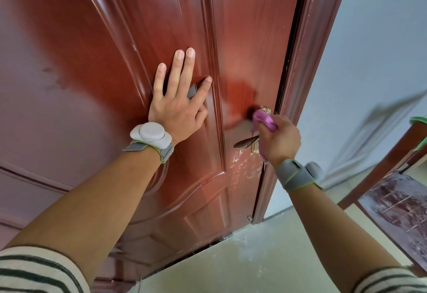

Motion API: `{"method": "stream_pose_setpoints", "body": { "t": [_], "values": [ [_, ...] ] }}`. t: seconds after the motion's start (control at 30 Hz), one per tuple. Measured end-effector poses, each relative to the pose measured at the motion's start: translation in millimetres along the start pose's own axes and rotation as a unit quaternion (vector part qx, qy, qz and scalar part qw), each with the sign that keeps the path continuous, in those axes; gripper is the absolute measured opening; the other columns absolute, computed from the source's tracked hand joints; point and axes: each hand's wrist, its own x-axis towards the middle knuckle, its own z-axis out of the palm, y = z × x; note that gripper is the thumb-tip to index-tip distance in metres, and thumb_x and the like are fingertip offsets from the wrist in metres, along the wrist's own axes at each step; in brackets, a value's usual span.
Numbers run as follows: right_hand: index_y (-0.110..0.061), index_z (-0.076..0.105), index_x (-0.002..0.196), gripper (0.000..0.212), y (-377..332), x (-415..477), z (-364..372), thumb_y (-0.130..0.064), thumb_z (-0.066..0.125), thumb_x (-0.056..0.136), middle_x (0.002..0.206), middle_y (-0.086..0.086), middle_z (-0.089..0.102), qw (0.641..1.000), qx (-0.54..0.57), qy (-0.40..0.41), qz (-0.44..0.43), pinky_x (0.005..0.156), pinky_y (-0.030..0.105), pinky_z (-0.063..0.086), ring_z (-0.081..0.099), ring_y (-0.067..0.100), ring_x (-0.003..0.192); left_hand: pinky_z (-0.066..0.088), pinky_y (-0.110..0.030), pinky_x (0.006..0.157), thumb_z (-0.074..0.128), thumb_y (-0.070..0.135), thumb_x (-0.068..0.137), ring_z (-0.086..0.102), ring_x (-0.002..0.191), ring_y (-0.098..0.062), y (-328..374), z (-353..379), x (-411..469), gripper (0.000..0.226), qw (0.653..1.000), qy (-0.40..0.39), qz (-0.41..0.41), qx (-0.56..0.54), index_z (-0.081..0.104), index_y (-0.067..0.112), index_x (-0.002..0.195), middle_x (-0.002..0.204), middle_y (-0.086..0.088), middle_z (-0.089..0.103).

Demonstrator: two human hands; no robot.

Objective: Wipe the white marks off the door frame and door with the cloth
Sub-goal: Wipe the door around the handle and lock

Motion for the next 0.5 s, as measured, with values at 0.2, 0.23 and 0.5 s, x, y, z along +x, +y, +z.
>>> {"method": "stream_pose_setpoints", "body": {
  "t": [0.2, 0.23, 0.5],
  "values": [
    [-0.031, 0.071, 0.091, 0.027, -3, 11, 6, -0.052, 0.054, 0.09, 0.092, -0.002, 0.066, 0.97, -0.208, -0.065, -0.112, 0.062, 0.029, 0.036, 0.062, 0.031, 0.08, 0.019, -0.052, 0.119, 0.05, 0.022, 0.087, 0.033, 0.142, -0.038, 0, 1, 1, 0.043, 1.0, 0.0, -0.001, -0.004, 0.064, 0.024, 0.127, 0.15, -0.025, 0.041],
    [-0.027, 0.071, 0.088, 0.031, -1, 11, 7, -0.052, 0.052, 0.09, 0.091, 0.0, 0.066, 0.959, -0.246, -0.079, -0.115, 0.062, 0.03, 0.037, 0.062, 0.032, 0.08, 0.021, -0.052, 0.118, 0.05, 0.022, 0.087, 0.034, 0.142, -0.038, 0, 1, 1, 0.043, 1.0, 0.002, -0.002, -0.005, 0.064, 0.024, 0.127, 0.15, -0.025, 0.041],
    [-0.018, 0.067, 0.079, 0.025, -11, 27, 0, -0.04, 0.056, 0.075, 0.072, 0.003, 0.064, 0.974, -0.166, -0.153, 0.026, 0.07, 0.034, 0.052, 0.061, 0.03, 0.074, 0.022, -0.052, 0.118, 0.05, 0.021, 0.087, 0.036, 0.141, -0.038, 0, 2, 0, 0.042, 1.0, 0.009, -0.001, -0.011, 0.064, 0.024, 0.127, 0.15, -0.024, 0.041]
  ]
}}
